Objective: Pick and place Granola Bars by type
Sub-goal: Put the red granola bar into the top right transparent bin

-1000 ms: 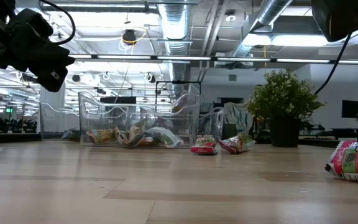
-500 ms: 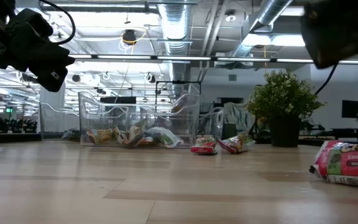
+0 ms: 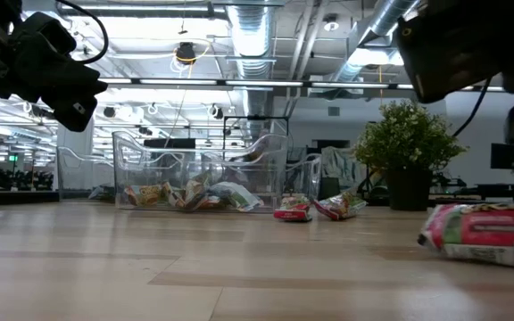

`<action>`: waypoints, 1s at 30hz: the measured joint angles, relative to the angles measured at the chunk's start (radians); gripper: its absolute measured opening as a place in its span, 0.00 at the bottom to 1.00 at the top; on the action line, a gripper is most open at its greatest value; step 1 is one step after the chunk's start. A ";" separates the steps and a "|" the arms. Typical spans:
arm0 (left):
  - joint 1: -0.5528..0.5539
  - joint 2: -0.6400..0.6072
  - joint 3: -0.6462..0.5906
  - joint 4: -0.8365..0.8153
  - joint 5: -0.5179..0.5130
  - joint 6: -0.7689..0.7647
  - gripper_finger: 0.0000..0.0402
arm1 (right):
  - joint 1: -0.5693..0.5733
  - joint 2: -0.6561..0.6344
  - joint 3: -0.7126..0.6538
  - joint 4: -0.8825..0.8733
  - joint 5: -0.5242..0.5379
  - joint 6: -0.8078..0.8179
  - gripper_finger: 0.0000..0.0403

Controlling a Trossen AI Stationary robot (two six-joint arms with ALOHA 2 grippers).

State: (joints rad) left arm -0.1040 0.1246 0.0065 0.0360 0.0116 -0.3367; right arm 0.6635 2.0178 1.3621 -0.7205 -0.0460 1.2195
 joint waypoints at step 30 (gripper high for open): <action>0.000 0.000 0.000 0.000 0.000 0.000 0.18 | -0.082 0.000 0.000 0.225 -0.062 -0.129 0.16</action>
State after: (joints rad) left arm -0.1040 0.1242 0.0063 0.0360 0.0120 -0.3367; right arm 0.5819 2.0178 1.3621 -0.4959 -0.1078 1.0901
